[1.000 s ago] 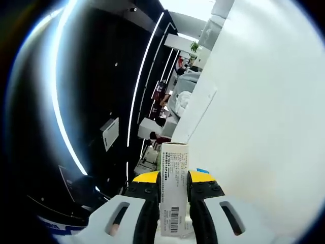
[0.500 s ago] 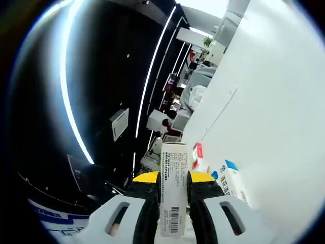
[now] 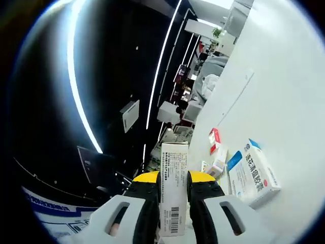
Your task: Arrange the small medicine boxes into an aligned row inside the storage area until every box is upright, visible, and separated from the surrounding clutter.
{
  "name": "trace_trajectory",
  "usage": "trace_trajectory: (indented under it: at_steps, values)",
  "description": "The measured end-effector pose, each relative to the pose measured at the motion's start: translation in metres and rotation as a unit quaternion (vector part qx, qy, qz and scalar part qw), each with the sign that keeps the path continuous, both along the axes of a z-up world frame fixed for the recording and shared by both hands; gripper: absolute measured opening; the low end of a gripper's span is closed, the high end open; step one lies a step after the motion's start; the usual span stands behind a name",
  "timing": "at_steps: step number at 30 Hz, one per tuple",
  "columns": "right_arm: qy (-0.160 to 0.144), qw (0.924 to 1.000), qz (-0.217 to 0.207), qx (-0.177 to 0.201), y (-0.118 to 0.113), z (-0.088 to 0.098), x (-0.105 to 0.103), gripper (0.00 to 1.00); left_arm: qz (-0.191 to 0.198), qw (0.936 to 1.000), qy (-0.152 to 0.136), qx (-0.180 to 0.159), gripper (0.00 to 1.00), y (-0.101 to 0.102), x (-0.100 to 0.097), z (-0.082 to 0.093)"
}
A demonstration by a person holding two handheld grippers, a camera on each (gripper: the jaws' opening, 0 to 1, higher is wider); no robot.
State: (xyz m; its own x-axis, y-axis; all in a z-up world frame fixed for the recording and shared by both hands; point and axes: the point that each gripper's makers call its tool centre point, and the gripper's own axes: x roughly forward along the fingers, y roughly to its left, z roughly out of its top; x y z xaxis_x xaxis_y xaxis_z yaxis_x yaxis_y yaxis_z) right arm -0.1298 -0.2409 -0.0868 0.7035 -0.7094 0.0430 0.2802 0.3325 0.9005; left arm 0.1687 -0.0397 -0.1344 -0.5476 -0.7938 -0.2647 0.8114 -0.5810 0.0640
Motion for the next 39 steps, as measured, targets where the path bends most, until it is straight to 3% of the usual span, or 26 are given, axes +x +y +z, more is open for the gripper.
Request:
trace_trajectory:
  at_steps: [6,12,23,32,36,39]
  values:
    - [-0.001,0.9990,0.041,-0.018,0.015,0.008,0.022,0.18,-0.008,1.0000,-0.002,-0.002,0.73,0.001,-0.002,-0.001]
    - [0.029,0.9967,0.069,-0.032,0.033,0.010,0.048,0.18,-0.010,0.9999,0.004,-0.007,0.73,0.001,-0.003,-0.001]
    - [0.058,0.9903,0.120,-0.040,0.072,0.018,0.097,0.18,-0.013,0.9998,0.006,-0.013,0.73,0.004,-0.002,-0.001]
    - [0.061,0.9861,0.152,-0.031,0.086,0.010,0.117,0.18,-0.017,0.9993,0.013,-0.029,0.76,0.005,-0.005,0.003]
    - [0.068,0.9846,0.157,-0.034,0.091,0.010,0.120,0.18,-0.023,0.9991,-0.002,-0.035,0.78,0.007,-0.009,0.003]
    - [0.066,0.9845,0.159,-0.034,0.093,0.010,0.120,0.18,-0.028,0.9988,0.002,-0.040,0.78,0.007,-0.011,0.005]
